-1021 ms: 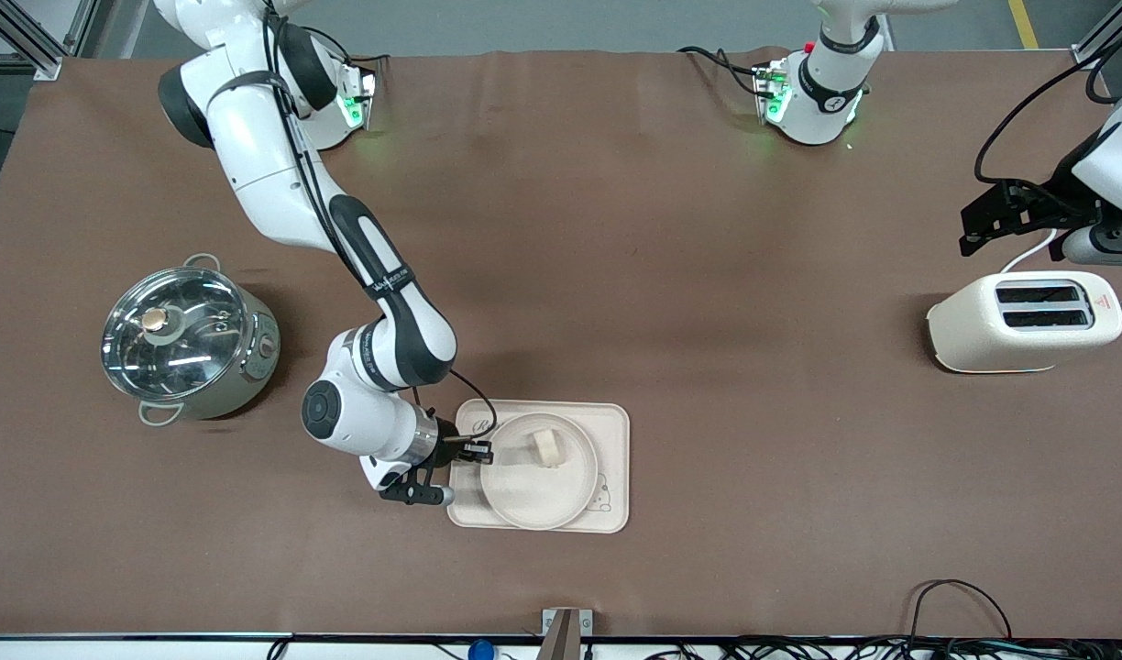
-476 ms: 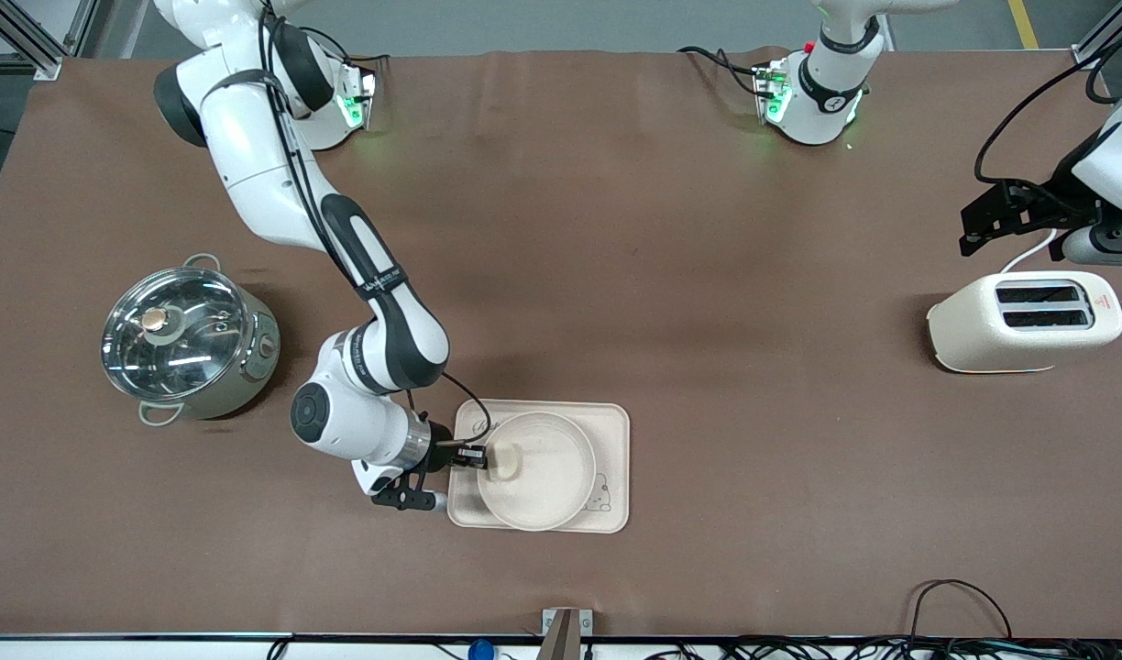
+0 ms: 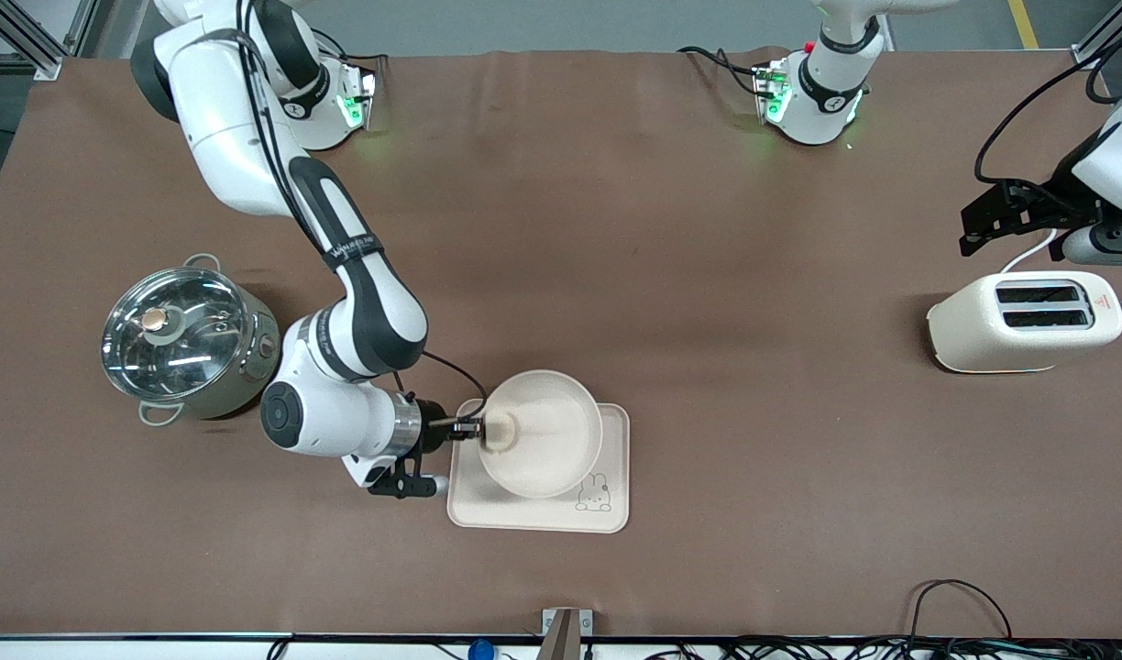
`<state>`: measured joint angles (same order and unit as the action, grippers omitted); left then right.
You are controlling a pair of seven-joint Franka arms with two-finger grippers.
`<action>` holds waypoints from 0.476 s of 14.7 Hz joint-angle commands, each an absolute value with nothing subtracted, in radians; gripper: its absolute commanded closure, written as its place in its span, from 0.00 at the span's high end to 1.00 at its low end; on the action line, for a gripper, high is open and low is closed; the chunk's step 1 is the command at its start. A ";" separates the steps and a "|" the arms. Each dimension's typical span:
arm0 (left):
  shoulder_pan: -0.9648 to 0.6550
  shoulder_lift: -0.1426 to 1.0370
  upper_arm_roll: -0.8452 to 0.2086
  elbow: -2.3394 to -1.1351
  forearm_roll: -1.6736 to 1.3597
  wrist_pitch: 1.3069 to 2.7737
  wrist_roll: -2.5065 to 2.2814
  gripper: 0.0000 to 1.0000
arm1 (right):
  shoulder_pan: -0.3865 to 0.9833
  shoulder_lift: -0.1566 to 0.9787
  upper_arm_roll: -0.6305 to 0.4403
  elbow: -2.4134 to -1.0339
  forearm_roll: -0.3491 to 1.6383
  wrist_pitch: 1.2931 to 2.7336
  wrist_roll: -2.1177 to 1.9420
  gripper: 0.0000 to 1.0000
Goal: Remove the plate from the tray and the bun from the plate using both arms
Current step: 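Lift the plate with the bun off the tray with the right gripper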
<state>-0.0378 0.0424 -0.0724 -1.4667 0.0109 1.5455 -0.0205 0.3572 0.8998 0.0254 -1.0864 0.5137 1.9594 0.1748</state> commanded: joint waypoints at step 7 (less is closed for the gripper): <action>-0.037 0.044 -0.072 -1.456 0.008 1.545 -0.014 1.00 | 0.540 0.746 0.020 -1.264 0.333 1.838 0.199 0.00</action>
